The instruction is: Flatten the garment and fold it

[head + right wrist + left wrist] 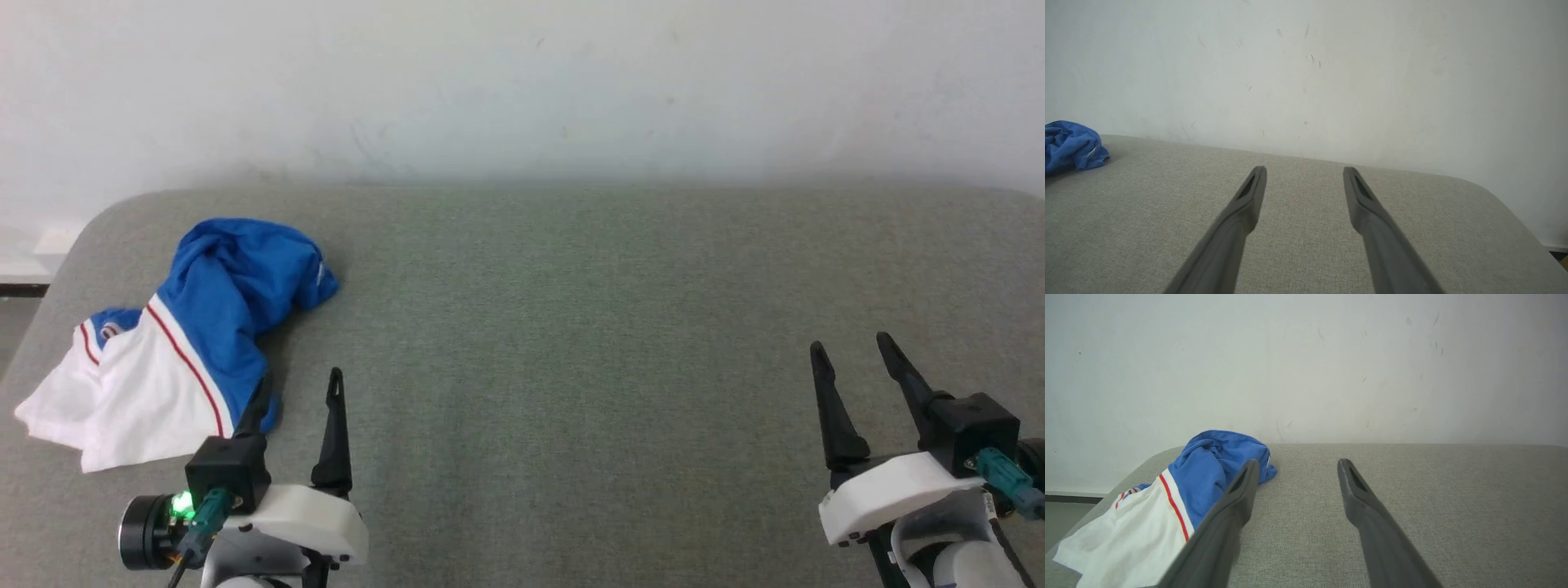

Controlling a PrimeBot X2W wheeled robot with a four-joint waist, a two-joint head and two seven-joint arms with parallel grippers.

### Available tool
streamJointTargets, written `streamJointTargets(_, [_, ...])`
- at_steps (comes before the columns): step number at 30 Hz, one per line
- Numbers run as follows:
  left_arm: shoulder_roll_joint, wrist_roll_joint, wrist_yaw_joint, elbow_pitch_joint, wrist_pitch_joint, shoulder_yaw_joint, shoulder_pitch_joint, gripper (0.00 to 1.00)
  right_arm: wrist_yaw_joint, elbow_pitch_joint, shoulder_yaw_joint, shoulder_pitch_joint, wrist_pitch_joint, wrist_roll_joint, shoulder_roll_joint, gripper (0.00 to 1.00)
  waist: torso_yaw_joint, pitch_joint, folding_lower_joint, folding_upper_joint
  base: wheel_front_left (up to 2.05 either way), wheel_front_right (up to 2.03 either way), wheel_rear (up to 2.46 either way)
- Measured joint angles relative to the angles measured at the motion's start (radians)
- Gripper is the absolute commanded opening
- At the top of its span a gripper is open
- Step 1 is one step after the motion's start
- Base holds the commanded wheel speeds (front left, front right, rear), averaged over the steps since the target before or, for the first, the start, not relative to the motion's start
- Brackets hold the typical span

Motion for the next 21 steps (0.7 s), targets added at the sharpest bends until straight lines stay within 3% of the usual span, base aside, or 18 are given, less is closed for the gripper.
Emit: streamJointTargets(21, [0.0,-0.028,0.014,-0.022,-0.044,0.019,0.023,1.0,0.0,0.027,0.031,0.001,-0.044,-0.005,0.0,1.0,0.176,-0.006,0.0,0.0,0.0,0.0,0.0])
